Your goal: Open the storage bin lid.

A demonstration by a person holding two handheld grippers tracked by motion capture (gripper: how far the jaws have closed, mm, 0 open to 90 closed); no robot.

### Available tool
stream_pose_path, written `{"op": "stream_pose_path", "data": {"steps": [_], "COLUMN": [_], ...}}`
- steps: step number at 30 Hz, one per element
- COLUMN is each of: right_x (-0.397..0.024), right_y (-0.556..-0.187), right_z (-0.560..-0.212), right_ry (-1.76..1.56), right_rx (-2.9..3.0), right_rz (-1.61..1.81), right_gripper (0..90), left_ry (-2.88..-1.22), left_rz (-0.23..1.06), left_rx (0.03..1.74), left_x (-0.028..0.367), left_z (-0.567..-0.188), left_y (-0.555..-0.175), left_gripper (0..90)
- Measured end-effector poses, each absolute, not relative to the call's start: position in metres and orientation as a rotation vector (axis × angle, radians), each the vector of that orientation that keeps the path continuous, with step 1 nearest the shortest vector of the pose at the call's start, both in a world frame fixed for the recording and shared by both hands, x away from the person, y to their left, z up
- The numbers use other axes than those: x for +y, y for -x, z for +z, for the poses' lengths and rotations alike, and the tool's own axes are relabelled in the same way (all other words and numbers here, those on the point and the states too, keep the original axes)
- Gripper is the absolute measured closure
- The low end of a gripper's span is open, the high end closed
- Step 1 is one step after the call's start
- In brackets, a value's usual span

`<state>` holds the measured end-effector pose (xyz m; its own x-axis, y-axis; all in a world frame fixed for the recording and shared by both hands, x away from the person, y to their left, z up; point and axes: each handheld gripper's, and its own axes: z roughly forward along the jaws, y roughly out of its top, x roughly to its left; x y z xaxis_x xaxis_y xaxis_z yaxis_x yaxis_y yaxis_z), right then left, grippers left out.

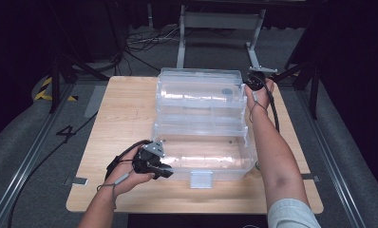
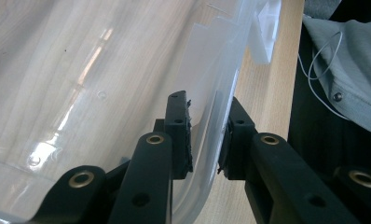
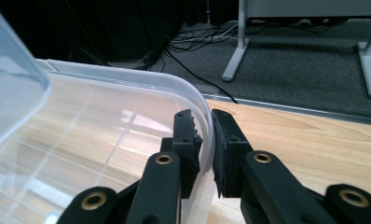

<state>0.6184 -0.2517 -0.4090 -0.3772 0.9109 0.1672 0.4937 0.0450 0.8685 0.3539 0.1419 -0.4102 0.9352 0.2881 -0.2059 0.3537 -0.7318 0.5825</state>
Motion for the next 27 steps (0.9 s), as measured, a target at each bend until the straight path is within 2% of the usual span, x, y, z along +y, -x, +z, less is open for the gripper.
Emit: {"op": "stream_pose_path", "data": {"steps": [4, 9, 13, 27], "right_x": [-0.255, -0.262, -0.272, -0.317], "right_y": [-0.613, -0.603, -0.587, -0.513], "right_z": [-0.405, -0.395, -0.384, -0.375], "right_ry": [-1.383, -1.343, -1.285, -1.122], "right_rx": [1.877, 1.857, 1.848, 1.861], "right_rz": [1.304, 1.33, 1.375, 1.402], "right_gripper": [68.8, 60.1, 54.0, 48.0], "left_ry": [-2.442, -2.386, -2.369, -2.193], "left_rz": [-0.139, -0.2, -0.188, -0.104], "left_rx": [0.46, 0.477, 0.47, 0.548], "left_x": [0.142, 0.145, 0.146, 0.178], "left_z": [-0.41, -0.411, -0.408, -0.383], "left_y": [-0.354, -0.357, -0.355, -0.355], "left_gripper": [76.6, 74.1, 61.5, 53.7]}}
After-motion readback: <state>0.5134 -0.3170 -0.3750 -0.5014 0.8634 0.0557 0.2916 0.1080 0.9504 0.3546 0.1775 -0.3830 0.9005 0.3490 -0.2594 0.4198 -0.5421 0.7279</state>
